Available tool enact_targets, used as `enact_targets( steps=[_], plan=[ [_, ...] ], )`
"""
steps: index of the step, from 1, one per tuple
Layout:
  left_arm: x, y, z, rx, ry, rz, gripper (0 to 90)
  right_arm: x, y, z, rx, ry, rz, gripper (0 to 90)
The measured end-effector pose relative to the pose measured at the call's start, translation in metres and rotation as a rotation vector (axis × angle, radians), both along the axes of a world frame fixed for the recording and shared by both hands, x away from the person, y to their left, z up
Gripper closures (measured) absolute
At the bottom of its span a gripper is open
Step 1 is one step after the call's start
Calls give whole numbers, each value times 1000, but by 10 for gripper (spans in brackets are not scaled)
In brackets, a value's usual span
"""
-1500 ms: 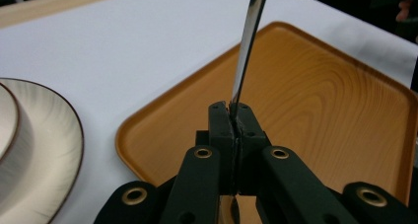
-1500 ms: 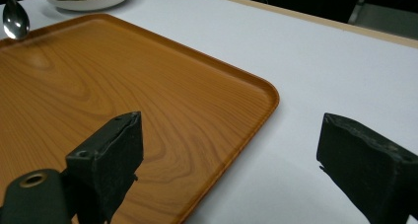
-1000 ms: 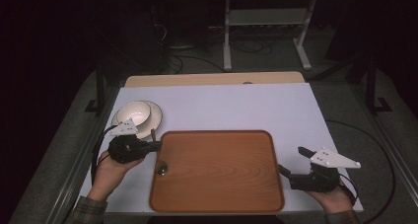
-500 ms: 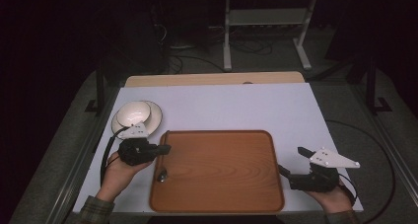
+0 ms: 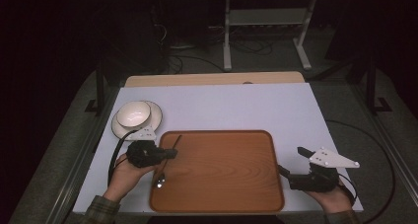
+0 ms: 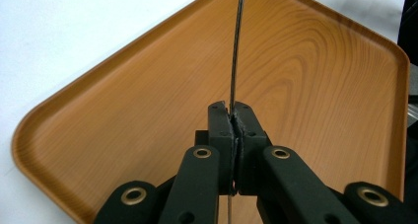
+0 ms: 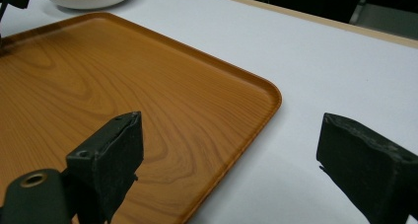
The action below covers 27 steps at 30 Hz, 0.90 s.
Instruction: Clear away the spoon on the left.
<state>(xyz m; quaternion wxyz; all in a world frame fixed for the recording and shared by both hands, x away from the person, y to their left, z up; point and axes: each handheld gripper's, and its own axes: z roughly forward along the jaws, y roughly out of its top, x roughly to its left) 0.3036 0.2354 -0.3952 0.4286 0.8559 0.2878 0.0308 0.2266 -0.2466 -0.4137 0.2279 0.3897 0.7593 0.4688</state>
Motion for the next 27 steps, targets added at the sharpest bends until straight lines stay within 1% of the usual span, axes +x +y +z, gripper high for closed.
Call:
enact_targets(
  steps=[3,11,15,22,27],
  plan=[
    [1,-3,-4,7,10,-6,875,0,0,0,0,0,1,98],
    [7,-15,-18,44,53,-38,874,0,0,0,0,0,1,98],
    [9,-19,-25,61,71,-47,872,0,0,0,-2,-1,1,99],
    [13,-22,-33,83,94,-57,867,0,0,0,-4,1,0,99],
    [16,-26,-37,107,101,-64,860,0,0,0,-4,1,0,99]
  ],
)
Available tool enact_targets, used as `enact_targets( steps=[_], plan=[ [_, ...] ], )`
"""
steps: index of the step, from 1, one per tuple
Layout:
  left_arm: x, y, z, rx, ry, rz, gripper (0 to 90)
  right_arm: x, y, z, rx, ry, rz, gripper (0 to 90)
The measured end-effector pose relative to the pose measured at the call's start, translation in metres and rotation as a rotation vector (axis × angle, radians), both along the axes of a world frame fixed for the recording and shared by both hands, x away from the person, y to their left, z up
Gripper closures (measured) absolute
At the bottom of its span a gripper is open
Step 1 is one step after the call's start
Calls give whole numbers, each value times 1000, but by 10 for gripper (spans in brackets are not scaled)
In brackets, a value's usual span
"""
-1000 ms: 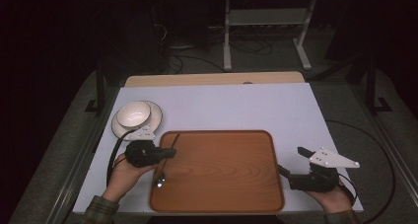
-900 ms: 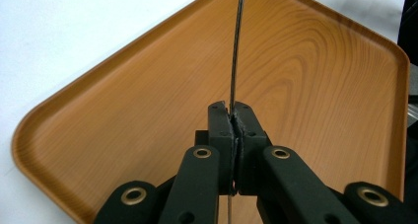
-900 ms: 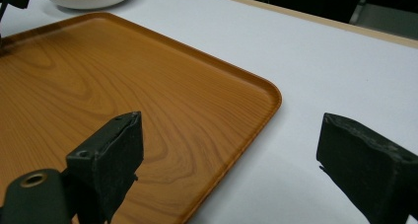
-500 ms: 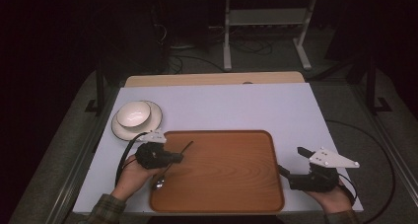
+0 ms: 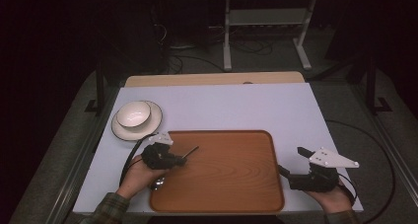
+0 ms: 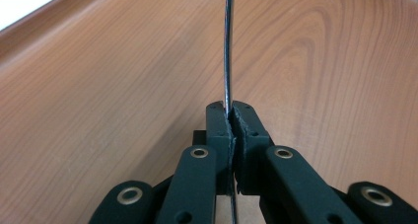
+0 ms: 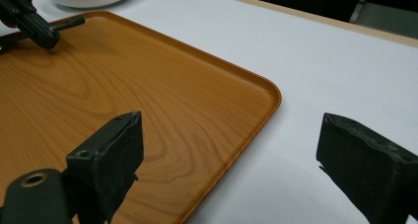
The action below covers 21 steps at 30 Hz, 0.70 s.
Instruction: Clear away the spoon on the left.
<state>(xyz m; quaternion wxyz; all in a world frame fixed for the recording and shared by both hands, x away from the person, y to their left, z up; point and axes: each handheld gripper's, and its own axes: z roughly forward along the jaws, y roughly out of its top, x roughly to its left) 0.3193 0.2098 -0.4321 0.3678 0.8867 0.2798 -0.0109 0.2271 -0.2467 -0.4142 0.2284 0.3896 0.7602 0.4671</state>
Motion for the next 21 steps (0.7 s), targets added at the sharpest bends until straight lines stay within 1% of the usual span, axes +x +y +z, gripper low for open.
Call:
enact_targets(
  steps=[7,21],
  plan=[
    [1,-4,-3,38,-11,-11,848,0,0,0,2,0,0,99],
    [1,-4,-3,39,-23,-8,806,0,0,0,0,-2,2,99]
  ],
)
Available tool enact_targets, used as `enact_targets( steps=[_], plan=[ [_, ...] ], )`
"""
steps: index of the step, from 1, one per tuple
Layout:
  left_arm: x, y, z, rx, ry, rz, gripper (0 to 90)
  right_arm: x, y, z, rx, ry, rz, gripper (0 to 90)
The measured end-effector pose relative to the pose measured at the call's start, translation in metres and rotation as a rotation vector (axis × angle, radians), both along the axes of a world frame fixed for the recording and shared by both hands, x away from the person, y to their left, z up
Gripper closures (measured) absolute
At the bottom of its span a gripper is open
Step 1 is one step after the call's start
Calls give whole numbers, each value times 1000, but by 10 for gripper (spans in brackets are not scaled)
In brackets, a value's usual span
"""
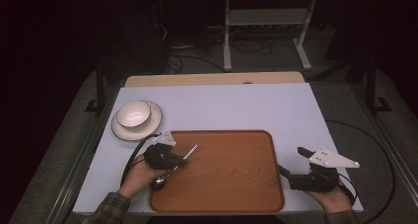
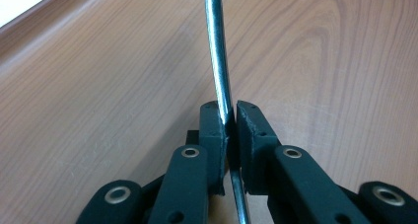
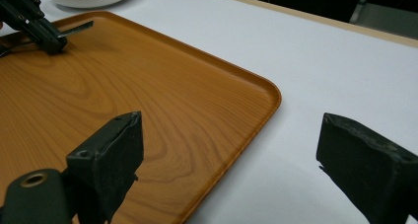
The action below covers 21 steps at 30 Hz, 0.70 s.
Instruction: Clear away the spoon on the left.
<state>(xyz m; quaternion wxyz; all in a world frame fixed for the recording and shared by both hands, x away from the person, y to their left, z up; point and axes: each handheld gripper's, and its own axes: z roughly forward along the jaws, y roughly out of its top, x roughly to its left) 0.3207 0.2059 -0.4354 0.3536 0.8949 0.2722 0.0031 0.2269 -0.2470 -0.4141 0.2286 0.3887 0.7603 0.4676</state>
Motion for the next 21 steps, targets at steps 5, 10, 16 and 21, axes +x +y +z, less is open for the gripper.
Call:
enact_targets(
  steps=[5,10,16,21],
  plan=[
    [1,0,0,4,-12,4,751,0,-1,0,3,1,0,99],
    [2,1,3,-11,-38,14,625,0,-2,-1,3,2,3,99],
    [0,8,9,-50,-90,59,451,1,-1,-1,8,1,12,99],
    [1,15,12,-80,-116,96,332,1,-1,0,7,-1,16,99]
  ],
)
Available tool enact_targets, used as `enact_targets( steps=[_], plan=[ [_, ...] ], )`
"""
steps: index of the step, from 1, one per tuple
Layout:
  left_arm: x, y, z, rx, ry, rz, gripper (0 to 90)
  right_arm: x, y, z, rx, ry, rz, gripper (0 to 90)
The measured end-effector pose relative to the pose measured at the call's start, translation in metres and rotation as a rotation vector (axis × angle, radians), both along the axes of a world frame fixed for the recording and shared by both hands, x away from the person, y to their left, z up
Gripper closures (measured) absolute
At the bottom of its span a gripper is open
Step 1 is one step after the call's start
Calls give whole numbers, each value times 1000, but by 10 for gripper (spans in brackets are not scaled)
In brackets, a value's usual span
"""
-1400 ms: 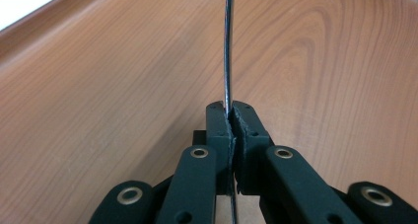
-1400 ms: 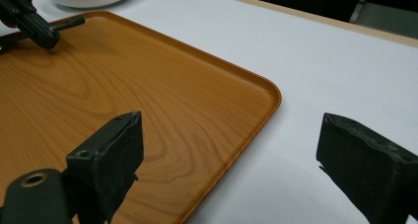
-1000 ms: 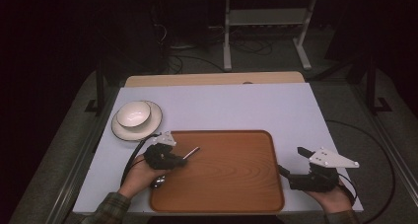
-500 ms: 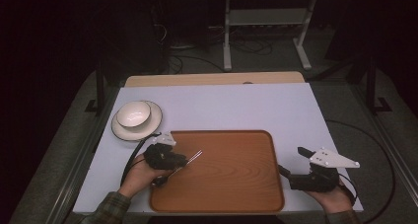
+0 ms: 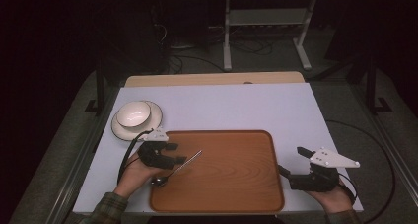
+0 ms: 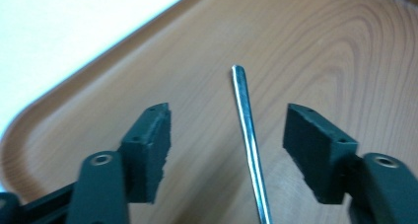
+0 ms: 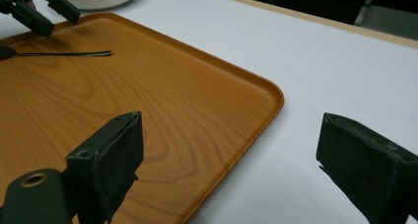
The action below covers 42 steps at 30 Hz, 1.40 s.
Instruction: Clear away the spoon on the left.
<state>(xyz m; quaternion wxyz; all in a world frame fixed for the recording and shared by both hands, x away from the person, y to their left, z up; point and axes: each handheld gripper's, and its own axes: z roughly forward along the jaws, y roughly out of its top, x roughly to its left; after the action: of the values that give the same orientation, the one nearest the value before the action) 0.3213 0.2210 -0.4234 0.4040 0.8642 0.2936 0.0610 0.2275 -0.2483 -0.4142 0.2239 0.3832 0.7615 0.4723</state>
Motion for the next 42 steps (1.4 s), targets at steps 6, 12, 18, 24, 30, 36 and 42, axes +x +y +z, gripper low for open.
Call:
enact_targets(
  steps=[6,12,18,24,30,36,42],
  plan=[
    [-1,8,6,-26,-26,28,153,-1,0,0,-3,0,2,99],
    [-5,15,7,-22,-26,28,121,-2,1,1,-6,-2,0,99],
    [-12,21,14,-48,-47,40,121,-4,1,2,-6,-3,-7,99],
    [-21,29,21,-59,-74,54,122,-5,1,3,-6,-10,-8,99],
    [-30,43,24,-68,-96,79,125,-6,1,3,-2,-9,-11,99],
    [-36,60,25,-87,-104,115,129,-6,1,4,0,-10,-11,99],
    [-41,74,25,-92,-118,138,130,-7,1,4,1,-8,-11,99]
  ],
)
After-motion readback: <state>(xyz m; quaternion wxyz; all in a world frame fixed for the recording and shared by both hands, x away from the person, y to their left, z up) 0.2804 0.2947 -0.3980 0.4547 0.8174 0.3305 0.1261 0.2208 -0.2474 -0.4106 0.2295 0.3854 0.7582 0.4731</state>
